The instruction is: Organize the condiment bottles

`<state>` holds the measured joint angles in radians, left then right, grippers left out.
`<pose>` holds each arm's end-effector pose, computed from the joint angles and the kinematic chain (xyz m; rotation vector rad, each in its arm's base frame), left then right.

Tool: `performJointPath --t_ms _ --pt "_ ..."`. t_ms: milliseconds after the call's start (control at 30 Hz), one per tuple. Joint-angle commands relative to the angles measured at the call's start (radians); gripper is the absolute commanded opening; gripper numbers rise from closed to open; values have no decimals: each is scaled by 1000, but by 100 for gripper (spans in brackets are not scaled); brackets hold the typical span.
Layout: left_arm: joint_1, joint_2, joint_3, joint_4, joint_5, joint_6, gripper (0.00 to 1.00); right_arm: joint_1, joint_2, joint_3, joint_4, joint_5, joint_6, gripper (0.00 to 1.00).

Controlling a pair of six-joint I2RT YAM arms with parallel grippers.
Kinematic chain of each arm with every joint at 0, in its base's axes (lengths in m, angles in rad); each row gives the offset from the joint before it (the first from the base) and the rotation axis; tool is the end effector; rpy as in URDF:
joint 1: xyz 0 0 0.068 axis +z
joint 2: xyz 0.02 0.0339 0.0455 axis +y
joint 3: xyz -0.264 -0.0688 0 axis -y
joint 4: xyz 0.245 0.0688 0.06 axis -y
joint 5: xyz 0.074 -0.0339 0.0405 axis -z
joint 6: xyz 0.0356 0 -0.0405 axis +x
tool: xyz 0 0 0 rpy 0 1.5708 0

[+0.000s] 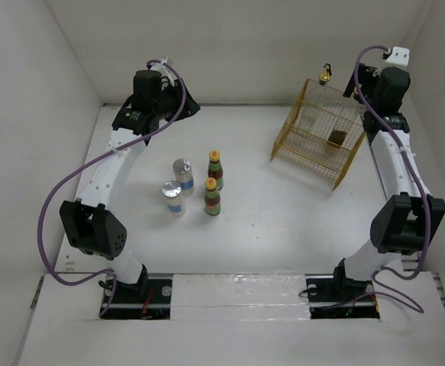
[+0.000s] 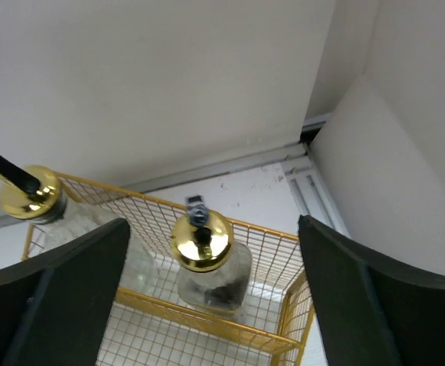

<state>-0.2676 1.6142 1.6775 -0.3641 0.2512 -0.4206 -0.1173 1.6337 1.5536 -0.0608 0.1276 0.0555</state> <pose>0.3601 -0.1079 0.4205 0.0313 1.9230 -0.7036 0.3906 -0.0506 0.4018 0.2421 1.6958 -0.1551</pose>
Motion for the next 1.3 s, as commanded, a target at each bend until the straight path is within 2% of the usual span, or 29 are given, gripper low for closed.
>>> performJointPath --t_ms 0,67,100,133,167,267,300,333,367,400,433,467,533,567,600,733,1000,1133,1267 --pt "-2 -51 10 27 0 -3 38 33 -127 45 29 7 -46 93" --pt "-2 -51 10 27 0 -3 29 77 -164 13 29 -51 -46 64" --pt "-2 -51 19 27 -9 -3 24 102 -201 -33 29 -71 -55 40" --pt "-2 -51 19 18 -9 -3 12 132 -218 -61 29 -91 -56 7" --pt "-2 -42 30 17 -18 -3 8 207 -235 -88 29 -135 -68 0" --pt "-2 -42 56 5 -42 6 1 352 -270 -191 20 -163 -134 1" --pt "-2 -42 56 -5 -56 17 0 436 -281 -213 19 -195 -152 9" --pt "-2 -33 80 -16 -69 17 0 470 -272 -237 19 -263 -166 30" --pt "-2 -33 93 -16 -69 26 0 502 -261 -247 7 -264 -166 46" --pt "-2 -33 105 -30 -78 26 4 531 -247 -247 7 -331 -178 62" --pt "-2 -33 126 -30 -78 26 17 586 -229 -247 7 -359 -178 73" --pt "-2 -24 139 -41 -90 38 25 611 -188 -247 7 -376 -190 86" --pt "-2 -23 159 -52 -104 48 39 668 -149 -225 7 -410 -190 94" --pt "-2 -23 169 -61 -113 48 47 685 -111 -201 7 -420 -190 94" --pt "7 -23 169 -61 -113 48 49 699 -94 -188 7 -430 -190 94" --pt "16 -33 159 -61 -113 48 50 755 -19 -142 -2 -491 -190 94" --pt "48 -60 146 -61 -113 48 57 818 75 -124 19 -491 -146 93" --pt "48 -60 137 -61 -113 48 57 818 130 -113 30 -444 -146 87" --pt "48 -60 126 -52 -90 48 57 818 189 -90 55 -411 -155 70"
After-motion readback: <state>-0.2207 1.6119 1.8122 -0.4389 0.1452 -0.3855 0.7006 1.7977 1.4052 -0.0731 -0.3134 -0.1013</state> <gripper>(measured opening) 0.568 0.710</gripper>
